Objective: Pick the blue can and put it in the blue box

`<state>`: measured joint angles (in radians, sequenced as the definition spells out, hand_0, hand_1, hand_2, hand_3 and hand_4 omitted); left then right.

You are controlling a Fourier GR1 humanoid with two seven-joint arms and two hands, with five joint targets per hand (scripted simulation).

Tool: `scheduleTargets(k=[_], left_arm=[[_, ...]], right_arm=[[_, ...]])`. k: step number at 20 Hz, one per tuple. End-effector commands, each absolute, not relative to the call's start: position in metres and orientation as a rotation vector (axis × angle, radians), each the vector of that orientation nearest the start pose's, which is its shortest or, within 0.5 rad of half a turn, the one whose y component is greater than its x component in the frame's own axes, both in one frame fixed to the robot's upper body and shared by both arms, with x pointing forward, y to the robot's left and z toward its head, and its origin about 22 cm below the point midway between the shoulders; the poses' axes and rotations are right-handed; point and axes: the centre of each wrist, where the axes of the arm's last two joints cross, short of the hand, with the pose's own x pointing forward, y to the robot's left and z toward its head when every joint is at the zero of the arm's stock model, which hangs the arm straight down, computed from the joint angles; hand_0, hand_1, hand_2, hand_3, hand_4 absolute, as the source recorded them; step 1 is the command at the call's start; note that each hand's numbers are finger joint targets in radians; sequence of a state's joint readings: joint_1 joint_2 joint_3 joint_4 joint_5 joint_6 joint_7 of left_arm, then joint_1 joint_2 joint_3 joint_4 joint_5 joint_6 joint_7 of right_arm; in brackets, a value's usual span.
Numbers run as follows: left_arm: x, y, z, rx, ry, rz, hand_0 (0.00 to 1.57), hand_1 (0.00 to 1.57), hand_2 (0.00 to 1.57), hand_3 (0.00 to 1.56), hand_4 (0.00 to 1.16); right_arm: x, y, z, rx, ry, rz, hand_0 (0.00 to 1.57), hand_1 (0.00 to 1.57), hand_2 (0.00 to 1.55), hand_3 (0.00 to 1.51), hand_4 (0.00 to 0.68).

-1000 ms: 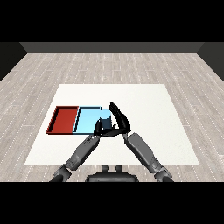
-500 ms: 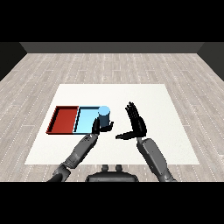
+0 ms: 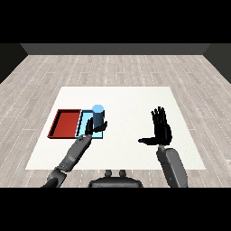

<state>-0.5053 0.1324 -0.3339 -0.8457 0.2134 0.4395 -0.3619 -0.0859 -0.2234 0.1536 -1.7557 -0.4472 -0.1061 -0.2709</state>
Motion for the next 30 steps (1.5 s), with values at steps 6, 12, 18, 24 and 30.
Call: scheduleTargets(k=[6, 12, 18, 24, 30], left_arm=[[0.354, 0.263, -0.048, 0.406, -1.427, -0.054, 1.57, 1.57, 1.57, 1.5, 1.09], [0.376, 0.273, -0.045, 0.52, -1.265, -0.096, 1.57, 1.57, 1.57, 1.49, 1.05], [0.377, 0.268, -0.055, 0.576, -1.084, -0.201, 1.57, 1.57, 1.5, 1.38, 0.99], [0.359, 0.249, -0.081, 0.545, -0.968, -0.259, 1.48, 1.48, 1.41, 0.88, 0.87], [0.337, 0.25, -0.104, 0.467, -0.867, -0.166, 1.57, 1.57, 1.49, 0.0, 0.63]], right_arm=[[0.255, -0.244, 0.072, 0.221, -2.01, -0.149, 0.0, 0.0, 0.0, 0.0, 0.0], [0.253, -0.251, 0.058, 0.212, -1.989, -0.142, 0.0, 0.0, 0.0, 0.0, 0.0], [0.265, -0.241, 0.027, 0.22, -1.923, -0.199, 0.0, 0.0, 0.0, 0.0, 0.0], [0.257, -0.235, 0.025, 0.235, -1.932, -0.232, 0.0, 0.0, 0.0, 0.0, 0.0], [0.261, -0.25, 0.04, 0.222, -1.955, -0.194, 0.0, 0.0, 0.0, 0.0, 0.0]])
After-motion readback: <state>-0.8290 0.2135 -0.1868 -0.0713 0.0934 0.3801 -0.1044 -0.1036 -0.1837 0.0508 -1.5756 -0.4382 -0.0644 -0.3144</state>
